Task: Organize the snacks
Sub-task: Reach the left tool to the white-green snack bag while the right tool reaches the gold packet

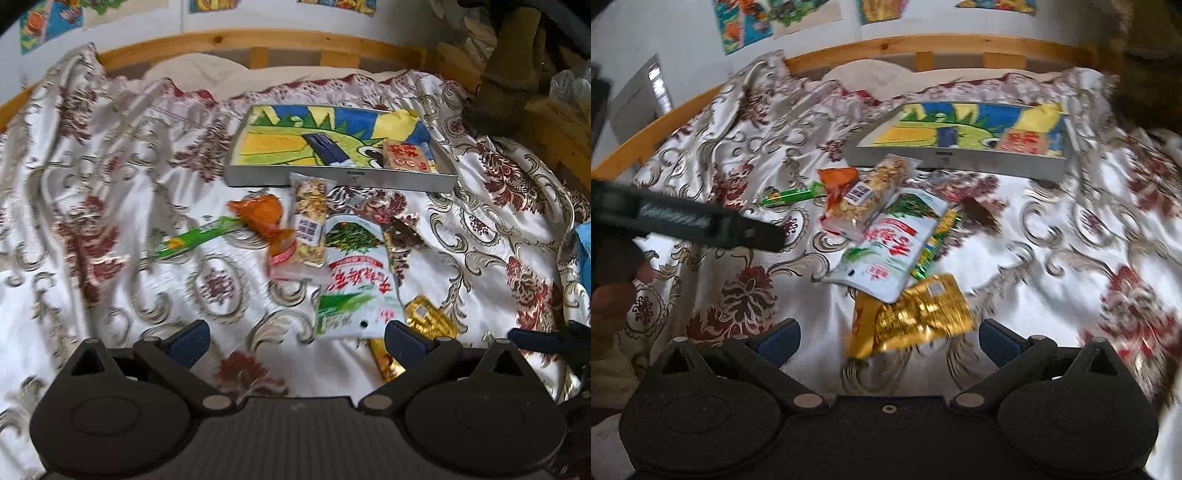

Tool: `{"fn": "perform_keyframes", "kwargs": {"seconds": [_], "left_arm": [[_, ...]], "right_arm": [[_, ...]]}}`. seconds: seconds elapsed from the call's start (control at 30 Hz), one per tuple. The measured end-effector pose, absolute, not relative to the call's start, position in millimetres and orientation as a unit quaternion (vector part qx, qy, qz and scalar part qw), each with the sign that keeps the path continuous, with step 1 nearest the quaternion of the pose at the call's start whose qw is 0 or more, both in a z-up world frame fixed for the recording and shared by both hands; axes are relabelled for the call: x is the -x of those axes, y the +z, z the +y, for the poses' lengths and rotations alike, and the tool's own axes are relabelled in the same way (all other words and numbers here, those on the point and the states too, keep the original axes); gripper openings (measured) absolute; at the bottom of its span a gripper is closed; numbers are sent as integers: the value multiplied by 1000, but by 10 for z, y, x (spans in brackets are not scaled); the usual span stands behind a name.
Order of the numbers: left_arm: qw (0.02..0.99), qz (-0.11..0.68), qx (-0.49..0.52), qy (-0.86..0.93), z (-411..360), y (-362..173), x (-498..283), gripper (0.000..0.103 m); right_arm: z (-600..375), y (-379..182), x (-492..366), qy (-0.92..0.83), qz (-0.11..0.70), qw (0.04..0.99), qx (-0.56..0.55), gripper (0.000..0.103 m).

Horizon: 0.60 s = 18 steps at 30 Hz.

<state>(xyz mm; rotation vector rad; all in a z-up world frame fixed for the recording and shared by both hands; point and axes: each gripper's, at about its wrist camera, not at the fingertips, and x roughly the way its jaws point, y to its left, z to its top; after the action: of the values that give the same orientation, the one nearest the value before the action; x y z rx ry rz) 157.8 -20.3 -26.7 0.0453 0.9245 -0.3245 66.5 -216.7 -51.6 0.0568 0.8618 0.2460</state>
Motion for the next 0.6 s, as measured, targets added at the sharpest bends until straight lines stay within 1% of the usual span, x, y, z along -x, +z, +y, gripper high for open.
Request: {"fn": "perform_keyframes", "kwargs": {"seconds": [0.07, 0.13, 0.27, 0.43, 0.6], "left_arm": [[879, 446, -17, -168, -259, -325, -1703, 102], [878, 445, -13, -173, -319, -399, -1835, 102], [886, 424, -19, -186, -421, -557, -2010, 102], [874, 435, -42, -215, -594, -740, -2167, 102], [859, 448, -4, -250, -655, -881, -2307, 102]], "right_arm": [[-2139, -559, -770, 140, 417, 898, -16, 102], [-2089, -610, -882, 160, 419, 894, 19, 102], [-2049, -726, -1048, 182, 413, 889, 76, 102], [-2132, -877, -1289, 172, 440, 881, 37, 102], [-2127, -1034, -1419, 168, 478, 862, 2, 102]]}}
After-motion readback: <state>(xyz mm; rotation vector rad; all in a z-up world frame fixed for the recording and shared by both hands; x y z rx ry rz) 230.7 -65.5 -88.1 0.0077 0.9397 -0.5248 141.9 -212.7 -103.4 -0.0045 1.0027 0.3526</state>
